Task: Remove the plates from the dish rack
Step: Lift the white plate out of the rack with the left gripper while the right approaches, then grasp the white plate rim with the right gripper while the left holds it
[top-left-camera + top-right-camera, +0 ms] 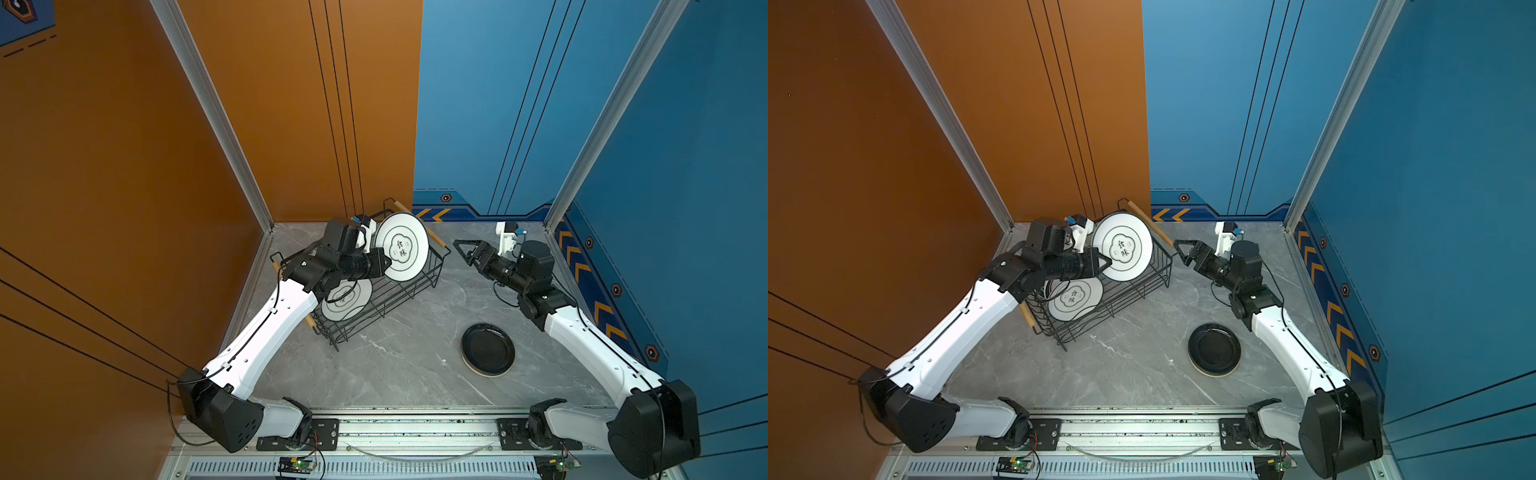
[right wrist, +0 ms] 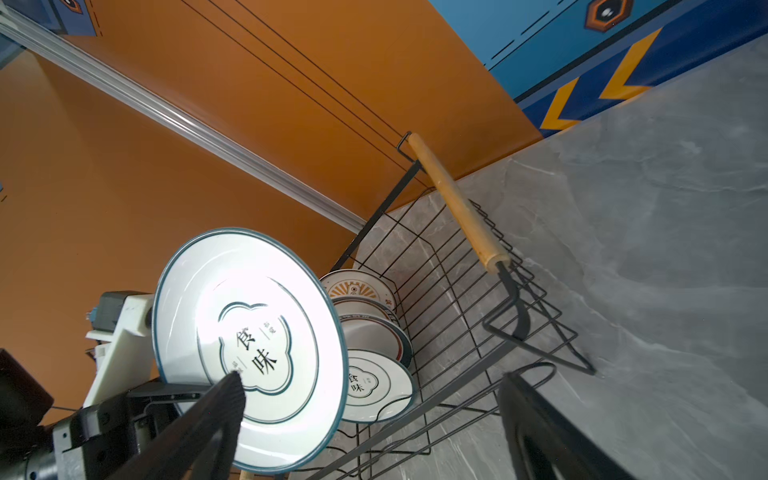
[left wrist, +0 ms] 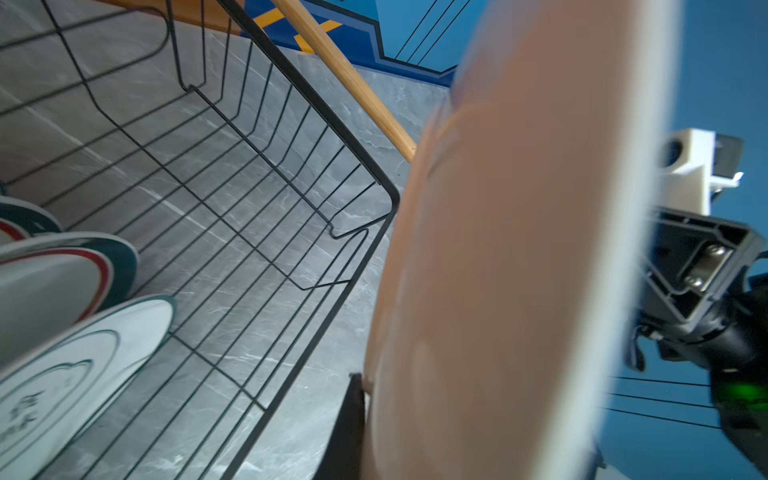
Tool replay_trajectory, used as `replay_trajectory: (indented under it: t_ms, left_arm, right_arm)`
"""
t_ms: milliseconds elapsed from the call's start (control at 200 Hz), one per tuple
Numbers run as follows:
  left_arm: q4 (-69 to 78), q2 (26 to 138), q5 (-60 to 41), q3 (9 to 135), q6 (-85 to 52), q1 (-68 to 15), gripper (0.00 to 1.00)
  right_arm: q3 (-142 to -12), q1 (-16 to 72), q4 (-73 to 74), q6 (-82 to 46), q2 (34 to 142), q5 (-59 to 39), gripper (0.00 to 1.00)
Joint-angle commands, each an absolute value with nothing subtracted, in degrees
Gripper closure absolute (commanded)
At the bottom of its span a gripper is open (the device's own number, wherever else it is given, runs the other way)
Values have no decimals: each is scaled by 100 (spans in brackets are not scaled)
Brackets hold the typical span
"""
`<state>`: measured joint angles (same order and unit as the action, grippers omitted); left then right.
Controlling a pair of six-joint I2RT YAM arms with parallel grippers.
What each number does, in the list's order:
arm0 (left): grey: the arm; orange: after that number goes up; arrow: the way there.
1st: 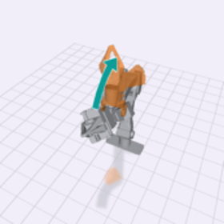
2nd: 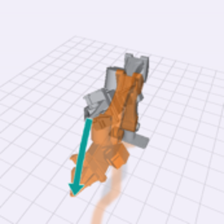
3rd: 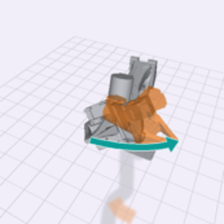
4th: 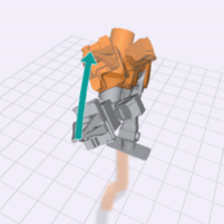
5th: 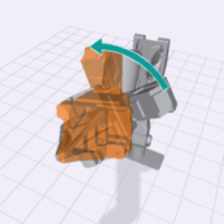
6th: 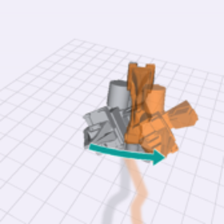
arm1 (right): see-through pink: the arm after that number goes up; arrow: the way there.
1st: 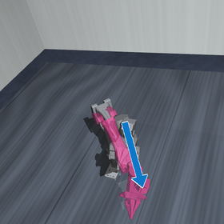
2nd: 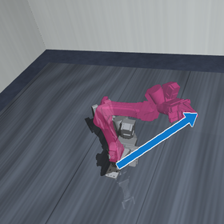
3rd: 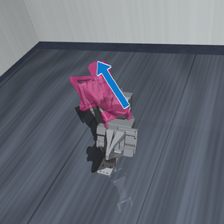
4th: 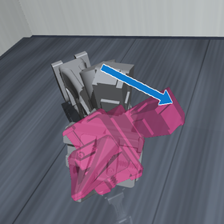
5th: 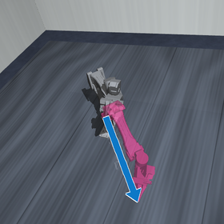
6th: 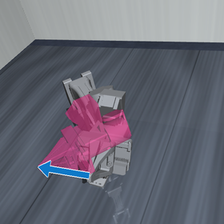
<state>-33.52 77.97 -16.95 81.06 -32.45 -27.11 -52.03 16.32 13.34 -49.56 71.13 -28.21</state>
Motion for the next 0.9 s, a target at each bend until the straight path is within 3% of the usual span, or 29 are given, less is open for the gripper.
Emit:
replay_trajectory:
  t_ms: [0,476,891]
  left_arm:
    - [-1936,7548,-2399,7858,-4036,-2619,100]
    - [-63,7454,-3368,6778,-5305,-2495,100]
    - [53,7627,-3493,6690,-5376,-2524,100]
  right_arm:
    - [-5089,1983,2208,-5402,7210,-2610,8]
    - [-5045,2593,2793,-5724,7663,-2268,22]
    - [-5133,2593,4437,-6680,8379,-2742,54]
